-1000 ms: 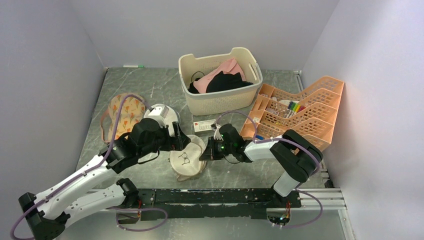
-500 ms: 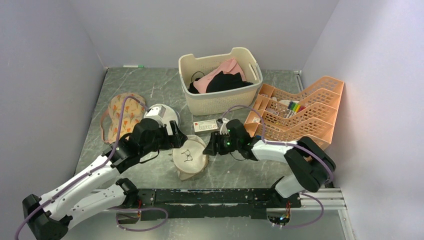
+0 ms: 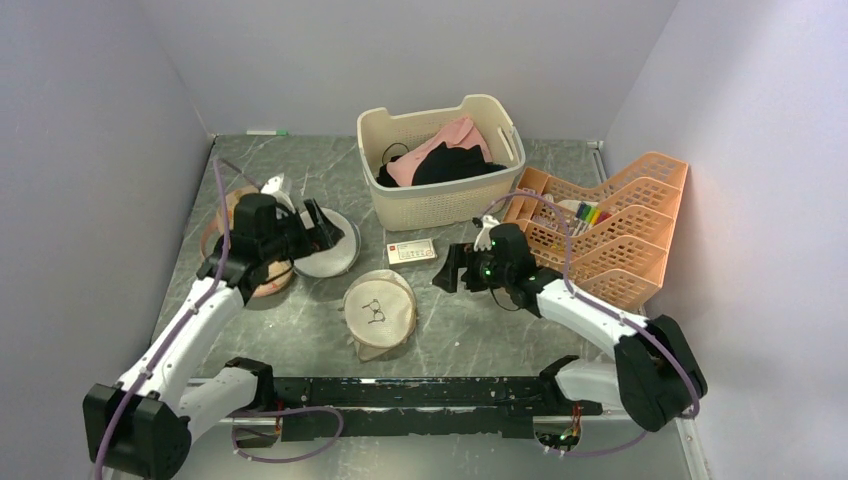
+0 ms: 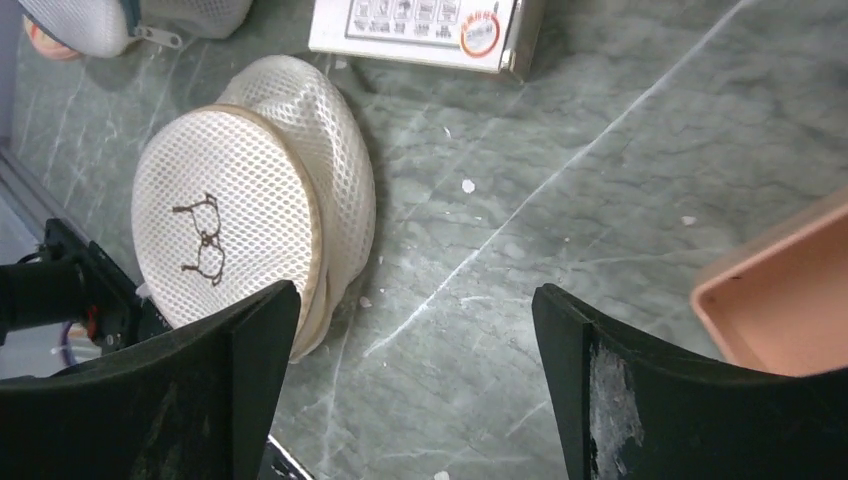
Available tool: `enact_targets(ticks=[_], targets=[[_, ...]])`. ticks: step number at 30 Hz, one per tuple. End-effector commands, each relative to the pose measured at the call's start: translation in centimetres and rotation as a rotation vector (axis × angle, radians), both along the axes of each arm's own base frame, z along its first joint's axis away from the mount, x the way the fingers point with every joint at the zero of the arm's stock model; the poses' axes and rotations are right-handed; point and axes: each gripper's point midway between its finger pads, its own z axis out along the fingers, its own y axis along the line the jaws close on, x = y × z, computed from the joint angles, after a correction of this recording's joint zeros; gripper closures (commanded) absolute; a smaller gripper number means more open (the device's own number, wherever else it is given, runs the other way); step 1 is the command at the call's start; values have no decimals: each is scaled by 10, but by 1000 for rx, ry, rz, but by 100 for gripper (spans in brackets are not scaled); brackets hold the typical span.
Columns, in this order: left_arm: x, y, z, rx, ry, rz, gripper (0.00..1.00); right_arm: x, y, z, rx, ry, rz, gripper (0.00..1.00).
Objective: Unzip the laundry bag and remove the bra
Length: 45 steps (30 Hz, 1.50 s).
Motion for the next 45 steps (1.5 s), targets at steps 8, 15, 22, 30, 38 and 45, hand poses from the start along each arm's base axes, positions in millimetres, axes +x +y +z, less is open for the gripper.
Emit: enact_targets(ticks=[8, 15, 22, 30, 38, 45], targets=[[24, 20, 226, 117, -634, -32, 5, 41, -83, 158, -212, -436, -338, 0], [-34, 43, 341, 111, -932, 30, 5, 12, -120, 307, -187, -776, -388, 0], [-70, 44, 383, -12, -1061, 38, 5, -33, -150, 396, -152, -995, -412, 0], [-64, 37, 382, -7, -1027, 0, 5, -52, -168, 422, -117, -1061, -476, 0], [-56, 30, 361, -45, -948, -18, 5, -49, -169, 417, -130, -1034, -485, 0], [-61, 32, 358, -38, -933, -18, 5, -53, -172, 415, -112, -1031, -498, 0]])
